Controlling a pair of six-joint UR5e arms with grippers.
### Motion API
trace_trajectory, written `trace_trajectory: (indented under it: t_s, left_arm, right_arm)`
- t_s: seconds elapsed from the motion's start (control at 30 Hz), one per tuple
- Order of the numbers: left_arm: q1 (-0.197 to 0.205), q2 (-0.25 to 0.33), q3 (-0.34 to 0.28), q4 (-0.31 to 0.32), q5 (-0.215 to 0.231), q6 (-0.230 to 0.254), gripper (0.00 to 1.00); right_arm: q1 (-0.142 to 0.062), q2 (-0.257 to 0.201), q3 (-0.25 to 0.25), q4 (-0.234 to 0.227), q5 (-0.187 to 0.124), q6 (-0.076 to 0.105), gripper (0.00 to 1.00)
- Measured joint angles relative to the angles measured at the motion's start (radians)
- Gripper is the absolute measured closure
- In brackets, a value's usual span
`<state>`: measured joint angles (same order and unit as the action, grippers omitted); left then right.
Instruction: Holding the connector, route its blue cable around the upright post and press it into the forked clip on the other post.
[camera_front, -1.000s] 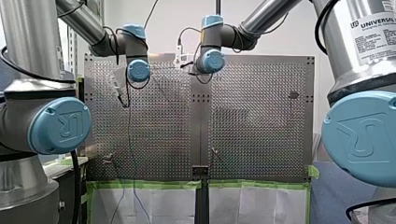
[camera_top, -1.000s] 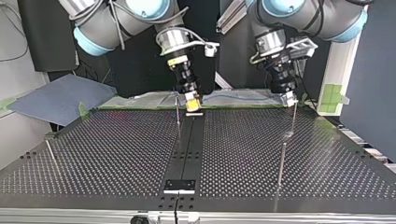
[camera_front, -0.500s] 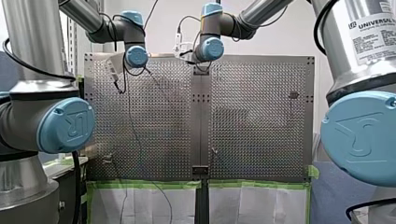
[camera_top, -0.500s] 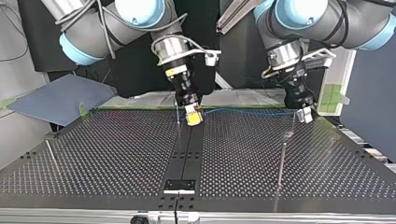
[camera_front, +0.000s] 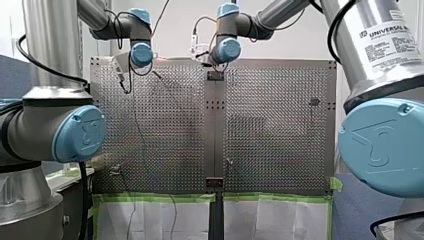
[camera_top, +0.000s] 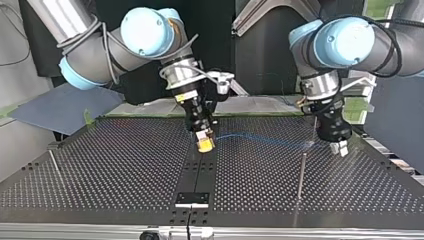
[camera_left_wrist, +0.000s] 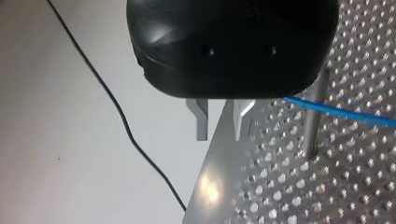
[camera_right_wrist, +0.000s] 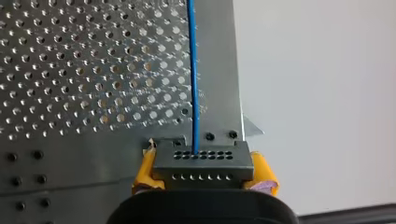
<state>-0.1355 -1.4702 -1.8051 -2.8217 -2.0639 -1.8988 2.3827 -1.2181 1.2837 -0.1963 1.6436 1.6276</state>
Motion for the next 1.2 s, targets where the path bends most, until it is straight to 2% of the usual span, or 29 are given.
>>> trace_trajectory:
  t_s: [0.1, 0.13, 0.23, 0.5, 0.67, 0.9, 1.2]
  left_arm:
    - [0.028, -0.016, 0.028, -0.028, 0.028, -0.011, 0.56]
    - [0.036, -0.022, 0.036, -0.036, 0.036, -0.015, 0.51]
    - [0.06, -0.044, 0.06, -0.06, 0.06, -0.022, 0.45]
    - [0.129, -0.103, 0.134, -0.099, 0.129, -0.023, 0.43]
    - [0.141, -0.131, 0.176, -0.101, 0.143, -0.019, 0.4]
    - [0.147, -0.157, 0.24, -0.101, 0.161, -0.01, 0.4]
    - [0.141, -0.196, 0.314, -0.11, 0.158, -0.004, 0.4]
  right_arm:
    - [-0.001, 0.025, -0.03, 0.004, -0.011, -0.001, 1.0]
    - [-0.001, 0.033, -0.042, 0.007, -0.013, -0.001, 1.0]
    - [-0.002, 0.047, -0.07, 0.011, -0.017, -0.001, 1.0]
    - [-0.007, 0.057, -0.136, -0.004, -0.022, -0.001, 1.0]
    - [-0.007, 0.072, -0.152, -0.009, -0.027, -0.004, 1.0]
    - [-0.005, 0.107, -0.154, 0.003, -0.027, -0.019, 1.0]
    - [-0.008, 0.135, -0.154, 0.013, -0.028, -0.021, 1.0]
